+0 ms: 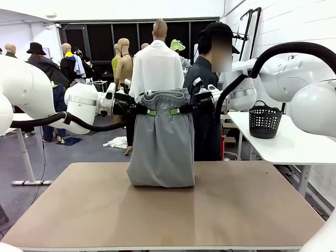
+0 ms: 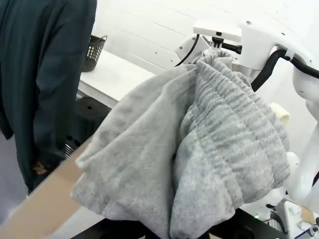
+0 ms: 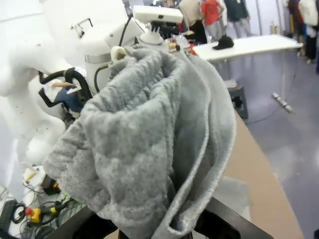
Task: Fold the training pants.
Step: Fold the Training pants in half.
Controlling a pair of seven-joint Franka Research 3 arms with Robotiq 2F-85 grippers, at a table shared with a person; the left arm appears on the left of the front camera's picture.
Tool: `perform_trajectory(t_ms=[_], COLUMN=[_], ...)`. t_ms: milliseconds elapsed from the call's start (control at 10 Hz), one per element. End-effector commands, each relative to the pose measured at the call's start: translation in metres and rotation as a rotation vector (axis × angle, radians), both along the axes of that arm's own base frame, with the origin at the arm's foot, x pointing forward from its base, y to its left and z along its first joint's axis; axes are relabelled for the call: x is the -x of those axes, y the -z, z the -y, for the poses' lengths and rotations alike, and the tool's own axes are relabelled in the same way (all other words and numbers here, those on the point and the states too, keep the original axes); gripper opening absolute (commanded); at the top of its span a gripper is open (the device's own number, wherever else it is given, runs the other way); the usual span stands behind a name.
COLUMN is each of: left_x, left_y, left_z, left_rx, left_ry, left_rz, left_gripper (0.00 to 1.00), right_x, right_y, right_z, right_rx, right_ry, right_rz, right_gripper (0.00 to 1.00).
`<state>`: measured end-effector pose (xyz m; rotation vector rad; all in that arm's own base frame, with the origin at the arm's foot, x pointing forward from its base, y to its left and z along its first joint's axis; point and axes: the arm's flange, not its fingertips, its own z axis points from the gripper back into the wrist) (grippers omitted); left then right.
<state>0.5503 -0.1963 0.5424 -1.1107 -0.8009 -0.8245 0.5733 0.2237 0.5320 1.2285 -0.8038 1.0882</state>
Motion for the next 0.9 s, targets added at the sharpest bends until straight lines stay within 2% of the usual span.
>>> perform_trajectory(t_ms=[0,100,200,300,600,800], left_x=[0.014,0.016,0.014,0.012,0.012,0.014], left_y=[0.02,0.031,0.031,0.031,0.031,0.037], left_z=[-0.017,-0.019,-0.018,-0.004,-0.004,-0.003], left_rx=[0.064,0.086,0.093,0.036,0.036,0.047], left_ry=[-0.02,-0.021,-0.022,-0.005,-0.005,-0.003], left_rz=[-0.051,-0.07,-0.053,-0.078,-0.078,-0.083], left_gripper=[0.0,0.0,0.0,0.0,0.0,0.0], right_x=[0.016,0.016,0.011,0.01,0.01,0.019], right_y=[0.022,0.033,0.03,0.033,0.033,0.04], right_z=[0.009,0.009,0.007,0.001,0.001,-0.001], right_rx=[-0.034,-0.029,-0.024,-0.005,-0.005,-0.013], right_ry=[0.027,0.03,0.029,0.009,0.009,-0.003], right_rz=[-0.099,-0.132,-0.107,-0.083,-0.083,-0.129], right_gripper=[0.0,0.0,0.0,0.0,0.0,0.0])
